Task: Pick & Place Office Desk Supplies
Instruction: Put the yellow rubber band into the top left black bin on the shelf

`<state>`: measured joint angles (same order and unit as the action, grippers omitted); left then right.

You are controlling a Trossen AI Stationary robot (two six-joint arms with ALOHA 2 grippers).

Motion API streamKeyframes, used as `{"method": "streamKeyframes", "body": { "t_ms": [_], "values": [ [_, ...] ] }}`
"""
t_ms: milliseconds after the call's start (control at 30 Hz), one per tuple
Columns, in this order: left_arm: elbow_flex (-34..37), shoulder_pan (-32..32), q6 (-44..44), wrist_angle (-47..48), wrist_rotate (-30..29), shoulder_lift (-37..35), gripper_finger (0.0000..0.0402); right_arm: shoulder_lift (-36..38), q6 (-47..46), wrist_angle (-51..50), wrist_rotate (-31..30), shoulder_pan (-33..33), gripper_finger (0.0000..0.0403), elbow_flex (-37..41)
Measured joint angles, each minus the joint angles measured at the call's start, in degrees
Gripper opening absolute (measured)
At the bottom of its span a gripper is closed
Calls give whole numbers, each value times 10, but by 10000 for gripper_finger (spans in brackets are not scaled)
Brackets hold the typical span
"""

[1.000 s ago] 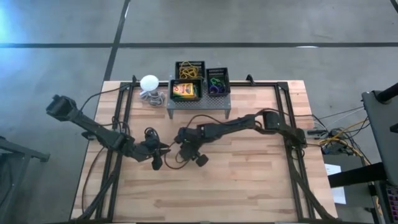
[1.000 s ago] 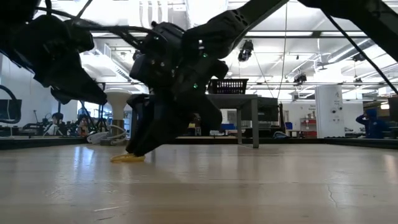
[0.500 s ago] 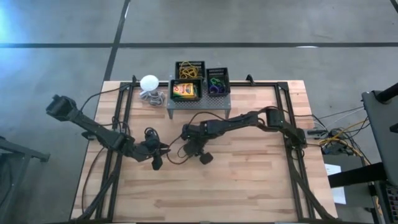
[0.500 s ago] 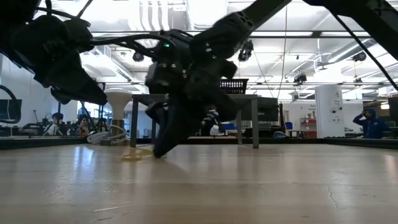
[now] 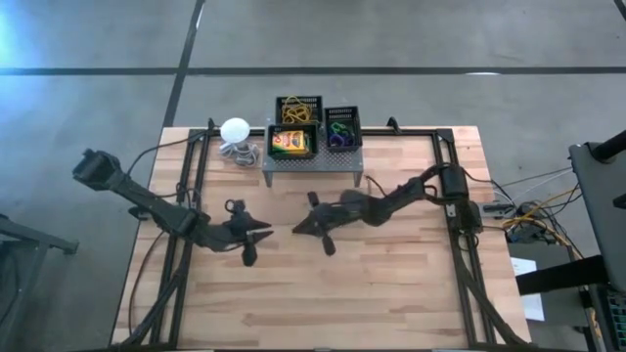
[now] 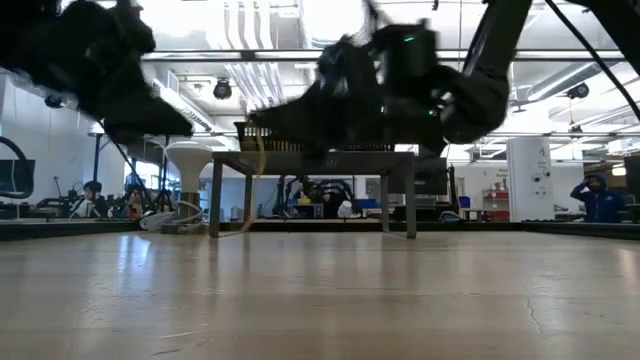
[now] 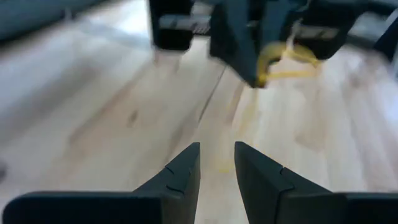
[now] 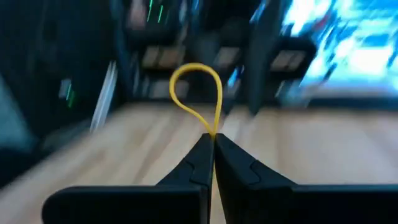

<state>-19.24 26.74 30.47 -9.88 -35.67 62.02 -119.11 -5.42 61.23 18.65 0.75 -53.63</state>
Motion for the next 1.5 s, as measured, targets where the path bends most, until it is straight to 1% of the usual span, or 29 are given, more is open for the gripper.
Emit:
{"method": "streamKeyframes", "body": {
  "t_ms": [67, 133, 267, 400, 533, 667, 733, 833, 933, 1067, 1167, 1300, 1500],
  "values": [
    [-1, -1, -41, -47, -11, 3, 104, 0, -23, 89, -31, 0, 8, 18],
    [0, -3, -86, -93, -23, 5, 104, 6, -39, 135, -37, 2, 8, 31],
    [0, -12, -187, -181, -27, 5, 109, 31, -44, 136, -38, 2, 8, 35],
    [0, -25, -249, -252, -25, 5, 136, 64, -29, 134, -39, 2, 8, 33],
    [0, -47, -260, -290, -4, 5, 182, 97, -13, 106, -46, 2, 8, 33],
    [-1, -84, -254, -324, 77, 12, 231, 116, 7, 60, -52, 2, 8, 20],
    [-2, -105, -242, -340, 103, 25, 250, 117, 10, 44, -53, 2, 8, 8],
    [-16, -127, -232, -343, 114, 52, 266, 117, 18, 18, -53, 2, 8, -11],
    [-37, -139, -233, -344, 126, 83, 270, 115, 28, -5, -53, 2, 8, -26],
    [-63, -140, -247, -344, 139, 116, 253, 115, 38, -18, -53, 2, 8, -34],
    [-76, -140, -247, -337, 139, 129, 222, 115, 39, -20, -53, 2, 8, -33],
    [-79, -139, -245, -335, 139, 132, 159, 115, 39, -28, -52, 2, 8, -33],
    [-79, -137, -225, -322, 161, 130, 44, 117, 31, -50, -51, 3, 9, -33]
  ]
}}
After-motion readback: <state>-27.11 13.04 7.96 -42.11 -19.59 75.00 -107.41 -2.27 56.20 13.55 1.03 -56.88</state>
